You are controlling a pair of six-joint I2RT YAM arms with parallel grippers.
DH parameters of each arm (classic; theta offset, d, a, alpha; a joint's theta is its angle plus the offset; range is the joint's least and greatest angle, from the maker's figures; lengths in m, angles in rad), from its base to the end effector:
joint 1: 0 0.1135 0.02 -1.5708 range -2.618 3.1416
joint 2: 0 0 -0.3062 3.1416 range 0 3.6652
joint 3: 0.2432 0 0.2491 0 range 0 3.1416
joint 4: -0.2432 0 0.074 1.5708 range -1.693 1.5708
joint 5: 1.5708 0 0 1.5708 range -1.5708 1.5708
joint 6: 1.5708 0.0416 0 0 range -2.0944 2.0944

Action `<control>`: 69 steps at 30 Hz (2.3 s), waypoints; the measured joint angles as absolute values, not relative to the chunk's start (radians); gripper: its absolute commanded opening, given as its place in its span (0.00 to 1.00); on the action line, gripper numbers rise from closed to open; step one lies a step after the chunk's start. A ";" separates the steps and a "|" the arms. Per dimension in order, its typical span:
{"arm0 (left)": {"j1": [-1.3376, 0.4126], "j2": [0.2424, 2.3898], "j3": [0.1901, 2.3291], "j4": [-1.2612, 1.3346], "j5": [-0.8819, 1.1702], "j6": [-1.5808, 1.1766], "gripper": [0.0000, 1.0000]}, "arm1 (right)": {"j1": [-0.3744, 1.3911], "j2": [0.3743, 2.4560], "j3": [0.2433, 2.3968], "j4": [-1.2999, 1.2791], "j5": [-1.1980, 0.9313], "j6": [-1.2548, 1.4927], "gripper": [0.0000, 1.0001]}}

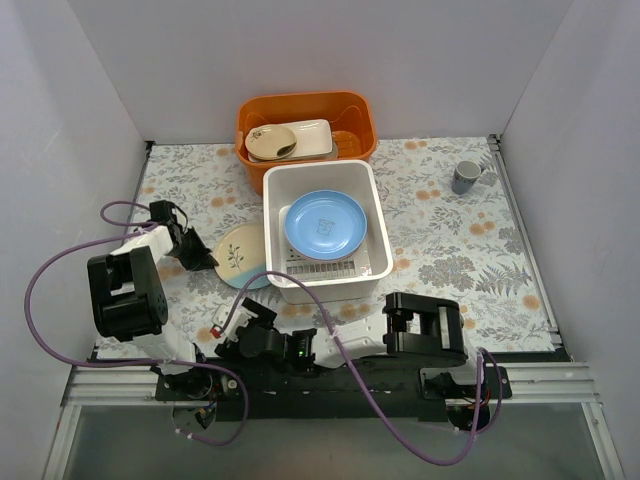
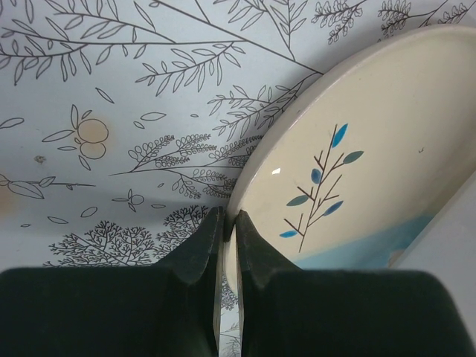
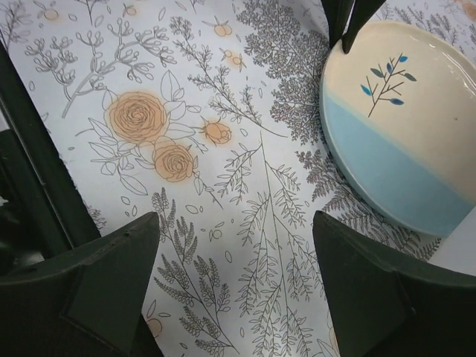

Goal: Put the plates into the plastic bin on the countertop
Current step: Pick up the plate at the center of the board.

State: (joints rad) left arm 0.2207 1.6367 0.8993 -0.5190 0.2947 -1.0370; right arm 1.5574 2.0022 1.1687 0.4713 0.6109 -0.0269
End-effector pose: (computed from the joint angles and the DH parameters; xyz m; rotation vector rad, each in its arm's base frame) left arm 0.2902 0.0527 0.1927 -1.6587 2.3971 -0.5804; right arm 0.0300 0.4557 0.2147 -1.0330 1.5844 0.4637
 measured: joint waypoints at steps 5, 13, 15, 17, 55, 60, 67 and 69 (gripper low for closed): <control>0.221 1.633 0.896 -0.516 0.295 -1.037 0.00 | 1.517 2.036 1.208 0.420 0.578 -0.026 0.87; 0.221 1.609 0.877 -0.513 0.295 -1.047 0.00 | 1.371 2.095 1.328 0.361 0.513 0.012 0.87; 0.221 1.591 0.865 -0.515 0.295 -1.051 0.00 | 1.364 2.117 1.359 0.347 0.510 0.012 0.86; 0.223 1.571 0.856 -0.518 0.297 -1.054 0.00 | 1.364 2.153 1.401 0.337 0.494 0.013 0.85; 0.227 1.483 0.824 -0.542 0.387 -1.056 0.03 | 1.374 2.347 1.607 0.293 0.804 0.014 0.20; 0.229 1.483 0.824 -0.538 0.395 -1.059 0.27 | 1.375 2.344 1.606 0.292 0.791 0.004 0.04; 0.232 1.482 0.824 -0.509 0.448 -1.077 0.38 | 1.374 2.338 1.587 0.279 0.745 -0.019 0.01; 0.232 1.482 0.824 -0.504 0.456 -1.078 0.40 | 1.366 2.338 1.587 0.279 0.755 -0.016 0.01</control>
State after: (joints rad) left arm 0.2317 1.4822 0.8242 -0.5037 0.4561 -1.0779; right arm 1.3663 2.3383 1.5867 0.2787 0.7551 -0.0158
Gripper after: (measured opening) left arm 0.379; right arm 0.033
